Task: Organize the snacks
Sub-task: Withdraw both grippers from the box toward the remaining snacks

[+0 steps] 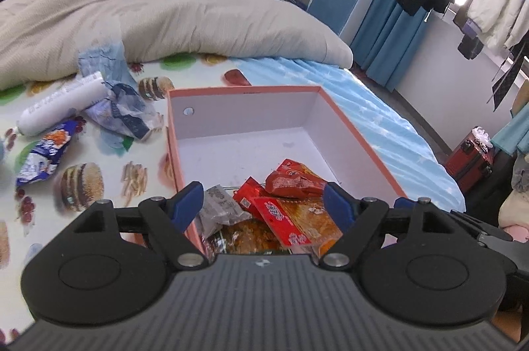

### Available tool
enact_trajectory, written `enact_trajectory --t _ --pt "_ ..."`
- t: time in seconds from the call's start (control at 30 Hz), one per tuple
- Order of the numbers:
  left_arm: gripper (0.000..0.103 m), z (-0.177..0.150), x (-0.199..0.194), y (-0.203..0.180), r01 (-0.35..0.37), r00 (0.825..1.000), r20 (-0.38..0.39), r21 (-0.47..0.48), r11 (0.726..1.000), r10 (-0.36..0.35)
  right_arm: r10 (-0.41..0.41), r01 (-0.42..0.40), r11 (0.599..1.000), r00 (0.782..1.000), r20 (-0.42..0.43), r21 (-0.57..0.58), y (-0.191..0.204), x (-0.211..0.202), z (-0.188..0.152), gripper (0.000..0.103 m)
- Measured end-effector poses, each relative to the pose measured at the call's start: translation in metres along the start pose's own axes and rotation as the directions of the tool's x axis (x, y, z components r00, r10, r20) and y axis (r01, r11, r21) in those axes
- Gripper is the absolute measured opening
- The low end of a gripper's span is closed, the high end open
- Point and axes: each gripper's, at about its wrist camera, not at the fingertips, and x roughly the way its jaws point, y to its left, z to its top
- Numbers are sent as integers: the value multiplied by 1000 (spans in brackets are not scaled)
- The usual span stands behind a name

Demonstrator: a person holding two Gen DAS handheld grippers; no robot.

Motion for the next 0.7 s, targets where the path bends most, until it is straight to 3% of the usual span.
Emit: enact_trajectory --t 0.4,0.7 --pt "83 -49 -99 -2 -51 996 73 -33 998 53 62 -60 997 997 43 -40 34 -71 -22 61" --pt "83 -91 -151 -2 -93 990 102 -81 992 101 124 -118 986 991 49 -114 55 -108 -46 61"
